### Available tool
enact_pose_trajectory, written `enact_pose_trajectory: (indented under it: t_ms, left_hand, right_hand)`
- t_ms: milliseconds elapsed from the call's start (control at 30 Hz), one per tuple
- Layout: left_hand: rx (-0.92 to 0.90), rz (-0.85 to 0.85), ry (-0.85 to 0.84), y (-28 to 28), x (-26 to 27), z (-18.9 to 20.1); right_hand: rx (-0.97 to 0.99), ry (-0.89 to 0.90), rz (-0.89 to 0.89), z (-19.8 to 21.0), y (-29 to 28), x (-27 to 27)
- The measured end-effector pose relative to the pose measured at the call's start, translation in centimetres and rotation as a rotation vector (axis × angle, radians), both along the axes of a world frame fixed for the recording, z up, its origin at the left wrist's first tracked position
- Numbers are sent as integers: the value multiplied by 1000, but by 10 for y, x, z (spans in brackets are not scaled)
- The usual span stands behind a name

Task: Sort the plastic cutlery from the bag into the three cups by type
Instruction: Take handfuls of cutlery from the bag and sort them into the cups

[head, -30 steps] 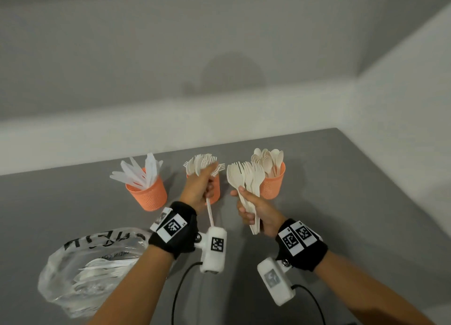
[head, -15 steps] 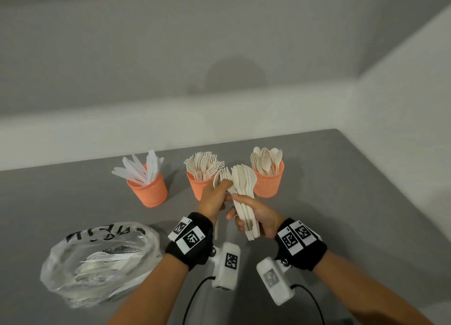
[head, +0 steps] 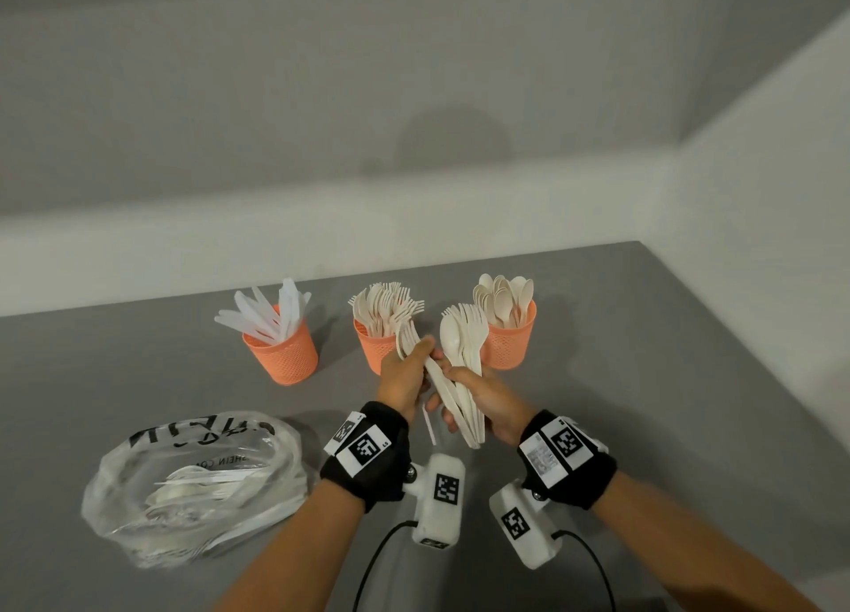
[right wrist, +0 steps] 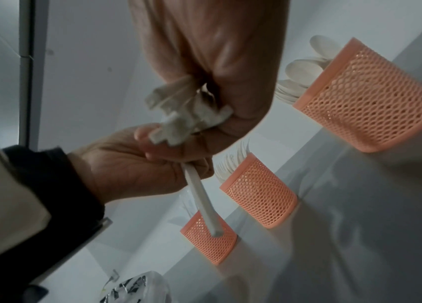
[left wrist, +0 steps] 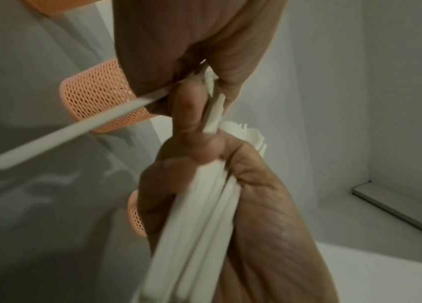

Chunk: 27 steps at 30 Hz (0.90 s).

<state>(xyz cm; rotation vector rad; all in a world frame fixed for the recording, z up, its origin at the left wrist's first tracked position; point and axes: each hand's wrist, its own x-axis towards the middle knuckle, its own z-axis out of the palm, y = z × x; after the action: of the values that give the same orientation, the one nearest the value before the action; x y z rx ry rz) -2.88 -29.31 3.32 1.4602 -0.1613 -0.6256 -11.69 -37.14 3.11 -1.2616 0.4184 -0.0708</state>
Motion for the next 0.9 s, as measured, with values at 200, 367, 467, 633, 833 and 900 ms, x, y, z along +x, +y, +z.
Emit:
enact_pose_trajectory:
  t_ms: [200, 367, 467, 633, 833, 900]
  left_hand:
    - [-83, 96, 16, 2, 14, 7]
    - [-136, 250, -56, 9, 58, 16]
    - [-32, 345, -217, 8, 84, 26]
    - [-149, 492, -420, -10, 113, 51]
    - [-156, 461, -505, -35, 125, 40]
    - [-73, 413, -540, -39, 123, 26]
  right_hand:
    - [-54, 36, -113, -6, -14, 2]
    - [-81, 118, -157, -15, -35, -6]
    - [-64, 131, -111, -17, -44, -7]
    - [-33, 127, -113, -8, -51, -5]
    - [-29, 160, -133, -4, -63, 0]
    - [-37, 163, -137, -3, -66, 1]
